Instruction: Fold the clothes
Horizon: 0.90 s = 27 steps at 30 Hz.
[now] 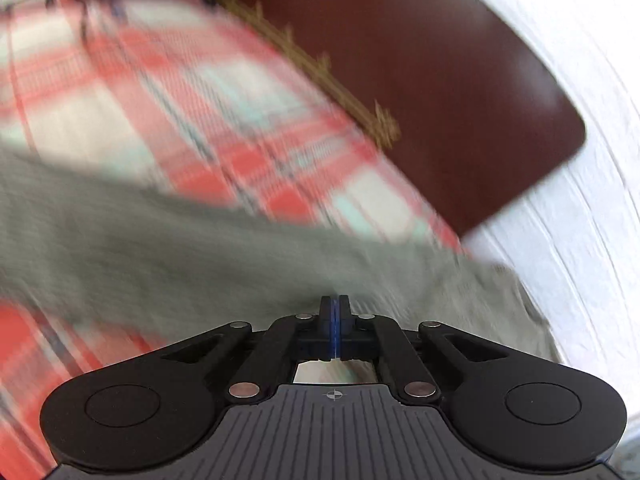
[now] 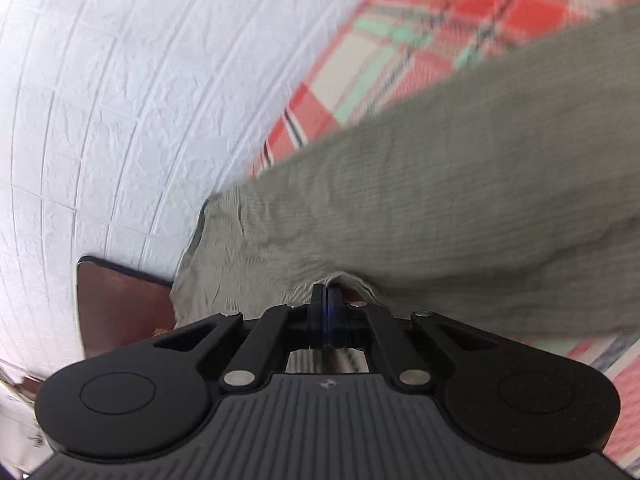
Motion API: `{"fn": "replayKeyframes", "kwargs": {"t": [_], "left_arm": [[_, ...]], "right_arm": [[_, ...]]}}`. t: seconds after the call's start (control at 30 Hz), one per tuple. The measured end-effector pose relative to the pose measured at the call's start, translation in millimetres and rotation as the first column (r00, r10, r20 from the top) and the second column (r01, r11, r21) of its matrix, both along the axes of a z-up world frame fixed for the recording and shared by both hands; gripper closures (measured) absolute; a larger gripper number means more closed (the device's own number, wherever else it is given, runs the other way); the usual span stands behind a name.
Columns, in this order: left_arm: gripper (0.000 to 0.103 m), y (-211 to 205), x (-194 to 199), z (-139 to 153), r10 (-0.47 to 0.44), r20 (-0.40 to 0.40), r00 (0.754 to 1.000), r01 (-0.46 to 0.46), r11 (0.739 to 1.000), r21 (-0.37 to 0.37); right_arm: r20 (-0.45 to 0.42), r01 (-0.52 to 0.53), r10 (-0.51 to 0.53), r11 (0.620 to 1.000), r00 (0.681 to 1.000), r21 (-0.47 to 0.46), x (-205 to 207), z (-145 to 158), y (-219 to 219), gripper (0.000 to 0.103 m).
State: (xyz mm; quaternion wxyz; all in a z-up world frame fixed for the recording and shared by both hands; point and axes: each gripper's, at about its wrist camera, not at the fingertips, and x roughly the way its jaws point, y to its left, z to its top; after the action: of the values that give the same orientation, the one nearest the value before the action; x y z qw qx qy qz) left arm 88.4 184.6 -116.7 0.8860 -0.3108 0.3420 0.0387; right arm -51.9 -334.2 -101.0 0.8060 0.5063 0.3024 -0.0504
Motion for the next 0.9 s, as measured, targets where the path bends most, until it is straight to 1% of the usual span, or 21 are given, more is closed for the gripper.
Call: {"fn": "replayKeyframes", "kwargs": {"t": [0.07, 0.1, 0.17, 0.2, 0.23, 0.27, 0.3, 0.33, 0.37, 0.4, 0.47, 0.53, 0.63, 0.7, 0.77, 0.83, 0.87, 0.9], "left_arm": [[0.103, 13.0, 4.3, 5.4, 0.031, 0.008, 0.999, -0.031, 0.998, 0.055], [0.103, 17.6, 9.1, 4.1, 0.036, -0.011, 0.999, -0.035, 0.997, 0.066], [0.103, 22.4, 12.2, -0.9, 0.04, -0.046, 0.998, -0.037, 0.998, 0.059], [0.103, 22.8, 9.4, -2.0, 0.019, -0.05, 0.999, -0.017, 0.999, 0.036], [0.095, 22.6, 3.5, -1.6, -0.008, -0.051, 0.999, 0.008, 1.0, 0.004], [0.08, 21.7, -2.6, -1.7, -0.033, -0.05, 0.998, 0.032, 0.999, -0.027], [0.077, 18.3, -7.9, -2.8, -0.06, -0.051, 0.997, 0.057, 0.997, -0.05], [0.073, 12.6, -11.2, -4.6, -0.089, -0.058, 0.994, 0.085, 0.994, -0.07], [0.063, 6.9, -14.5, -6.3, -0.118, -0.065, 0.991, 0.112, 0.99, -0.089], [0.054, 0.5, -16.8, -8.5, -0.143, -0.074, 0.987, 0.135, 0.985, -0.104], [0.051, -13.9, -17.7, -14.2, -0.179, -0.097, 0.979, 0.168, 0.979, -0.114], [0.048, -23.8, -15.1, -18.3, -0.201, -0.102, 0.974, 0.189, 0.975, -0.117], [0.045, -31.2, -7.8, -22.5, -0.184, -0.092, 0.979, 0.173, 0.978, -0.117], [0.044, -33.8, -1.7, -24.4, -0.167, -0.086, 0.982, 0.155, 0.98, -0.127], [0.041, -35.8, 5.2, -26.3, -0.153, -0.08, 0.985, 0.14, 0.978, -0.154], [0.041, -40.7, 12.9, -27.3, -0.145, -0.074, 0.987, 0.133, 0.979, -0.152], [0.042, -43.5, 16.4, -27.0, -0.146, -0.07, 0.987, 0.136, 0.981, -0.138], [0.063, -45.4, 18.9, -25.7, -0.151, -0.066, 0.986, 0.144, 0.983, -0.111]], "right_arm": [[0.008, 0.05, -0.05, 0.997, 0.999, -0.055, -4.8, 7.3, -12.6, 0.103], [0.004, 0.067, -0.067, 0.995, 0.998, -0.075, -5.4, 7.7, -17.6, 0.103], [-0.006, 0.072, -0.073, 0.994, 0.997, -0.076, -4.5, 5.2, -22.3, 0.103], [-0.008, 0.052, -0.052, 0.997, 0.999, -0.06, -5.3, 3.2, -20.9, 0.102], [-0.005, 0.03, -0.03, 0.998, 1.0, -0.049, -7.6, 2.7, -16.2, 0.099], [-0.002, 0.008, -0.008, 0.999, 1.0, -0.037, -9.9, 2.1, -11.6, 0.099], [0.003, -0.014, 0.015, 1.0, 1.0, -0.024, -12.0, 1.7, -6.6, 0.092], [0.014, -0.039, 0.039, 0.999, 0.999, -0.003, -13.4, 1.4, -0.7, 0.075], [0.021, -0.062, 0.062, 0.998, 0.998, 0.014, -14.0, 1.3, 5.9, 0.065], [0.028, -0.083, 0.082, 0.996, 0.996, 0.031, -13.9, 0.9, 12.5, 0.049], [0.023, -0.113, 0.112, 0.992, 0.993, 0.05, -8.2, -0.6, 23.6, 0.048], [0.013, -0.111, 0.11, 0.992, 0.994, 0.059, -4.9, -3.4, 28.4, 0.049], [-0.009, -0.057, 0.058, 0.992, 0.998, 0.112, 1.2, -13.9, 26.4, 0.05], [-0.006, -0.006, 0.007, 0.985, 1.0, 0.17, 4.1, -20.1, 22.0, 0.051], [0.002, 0.054, -0.056, 0.969, 0.998, 0.241, 7.8, -26.6, 17.9, 0.051], [0.006, 0.092, -0.099, 0.947, 0.995, 0.307, 12.1, -33.6, 17.0, 0.053], [0.006, 0.101, -0.109, 0.939, 0.994, 0.329, 14.1, -36.3, 17.1, 0.056], [0.002, 0.096, -0.102, 0.942, 0.995, 0.321, 16.3, -36.3, 16.3, 0.066]]}}
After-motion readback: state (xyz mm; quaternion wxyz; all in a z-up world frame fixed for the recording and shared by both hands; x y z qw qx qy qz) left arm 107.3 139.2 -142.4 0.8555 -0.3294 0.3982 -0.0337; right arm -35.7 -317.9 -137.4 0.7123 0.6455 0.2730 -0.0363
